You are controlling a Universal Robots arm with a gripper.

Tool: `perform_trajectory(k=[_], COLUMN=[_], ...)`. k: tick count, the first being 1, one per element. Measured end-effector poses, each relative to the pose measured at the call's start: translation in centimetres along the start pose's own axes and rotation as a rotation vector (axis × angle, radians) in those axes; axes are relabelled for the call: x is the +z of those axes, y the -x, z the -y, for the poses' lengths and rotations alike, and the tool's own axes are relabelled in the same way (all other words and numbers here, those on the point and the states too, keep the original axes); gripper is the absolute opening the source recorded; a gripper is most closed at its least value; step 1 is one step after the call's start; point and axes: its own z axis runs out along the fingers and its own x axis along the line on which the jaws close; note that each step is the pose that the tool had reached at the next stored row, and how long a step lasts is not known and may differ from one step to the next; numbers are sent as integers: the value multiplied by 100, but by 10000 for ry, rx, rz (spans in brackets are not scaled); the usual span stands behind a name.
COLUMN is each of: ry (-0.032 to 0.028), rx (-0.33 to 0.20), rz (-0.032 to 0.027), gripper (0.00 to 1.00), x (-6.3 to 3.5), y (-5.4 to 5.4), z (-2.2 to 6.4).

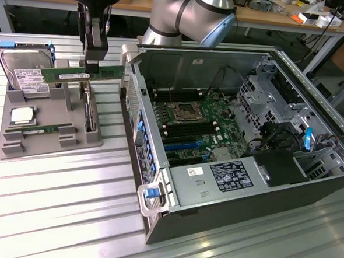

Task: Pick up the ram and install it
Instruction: 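Pick up the ram and move it above insertion slot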

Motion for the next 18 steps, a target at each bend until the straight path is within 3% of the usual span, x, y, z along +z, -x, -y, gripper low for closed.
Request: perform_trajectory(k=[18], ry=[0], rx=[0], rz=[0], gripper=[12], x=[-19], y=[-31], z=[403])
